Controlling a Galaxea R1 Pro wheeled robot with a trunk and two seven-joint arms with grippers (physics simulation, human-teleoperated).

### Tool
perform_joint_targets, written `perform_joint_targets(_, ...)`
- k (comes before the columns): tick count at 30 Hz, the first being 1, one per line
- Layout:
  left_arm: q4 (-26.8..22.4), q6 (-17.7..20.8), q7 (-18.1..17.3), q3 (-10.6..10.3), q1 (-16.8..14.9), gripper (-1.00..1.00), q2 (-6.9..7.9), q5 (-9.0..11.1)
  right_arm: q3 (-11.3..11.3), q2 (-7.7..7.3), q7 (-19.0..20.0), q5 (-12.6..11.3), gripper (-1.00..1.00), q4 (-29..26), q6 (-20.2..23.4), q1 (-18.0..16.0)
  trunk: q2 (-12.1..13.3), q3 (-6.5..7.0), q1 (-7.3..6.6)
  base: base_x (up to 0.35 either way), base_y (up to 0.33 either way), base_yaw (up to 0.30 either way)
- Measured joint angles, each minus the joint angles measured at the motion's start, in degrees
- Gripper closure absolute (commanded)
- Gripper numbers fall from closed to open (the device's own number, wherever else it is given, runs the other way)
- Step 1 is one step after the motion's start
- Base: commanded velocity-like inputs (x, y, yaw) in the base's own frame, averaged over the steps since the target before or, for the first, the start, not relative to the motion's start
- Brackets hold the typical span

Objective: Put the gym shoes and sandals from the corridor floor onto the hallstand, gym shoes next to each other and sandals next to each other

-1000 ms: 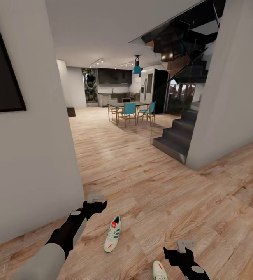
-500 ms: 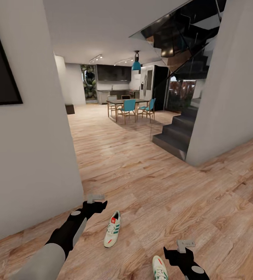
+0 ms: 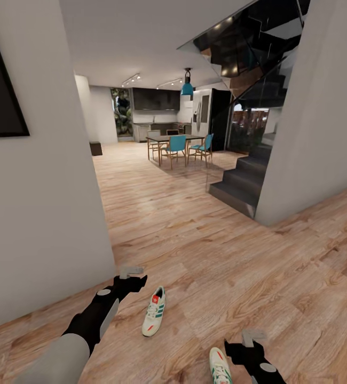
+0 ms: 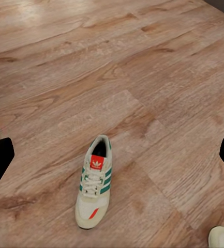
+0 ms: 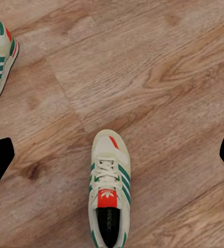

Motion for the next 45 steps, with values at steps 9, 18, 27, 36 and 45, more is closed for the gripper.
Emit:
perform_joint_targets(9, 0.0, 0.0, -0.1, 0.0, 0.0, -1.00, 0.00, 0.0, 0.4, 0.06, 0.1, 0.1, -1.00, 0.4, -0.2, -1.5, -3.6, -1.62, 1.98, 0.000, 0.000, 0.000)
perform_joint_targets(18, 0.0, 0.0, -0.1, 0.0, 0.0, -1.00, 0.00, 0.0, 0.4, 0.05, 0.1, 0.1, -1.00, 0.5, -0.3, -1.5, -7.2, -3.24, 3.95, 0.000, 0.000, 0.000)
perform_joint_targets(27, 0.0, 0.0, -0.1, 0.0, 0.0, -1.00, 0.00, 0.0, 0.3, 0.04, 0.1, 0.0, -1.00, 0.5, -0.3, -1.4, -10.8, -5.43, 5.93, 0.000, 0.000, 0.000)
perform_joint_targets(36, 0.0, 0.1, -0.1, 0.0, 0.0, -1.00, 0.00, 0.0, 0.3, 0.04, 0.1, 0.0, -1.00, 0.5, -0.3, -1.5, -14.4, -7.87, 7.91, 0.000, 0.000, 0.000)
perform_joint_targets(45, 0.0, 0.1, -0.1, 0.0, 0.0, -1.00, 0.00, 0.0, 0.3, 0.04, 0.1, 0.0, -1.00, 0.6, -0.3, -1.4, -18.1, -10.32, 9.89, 0.000, 0.000, 0.000)
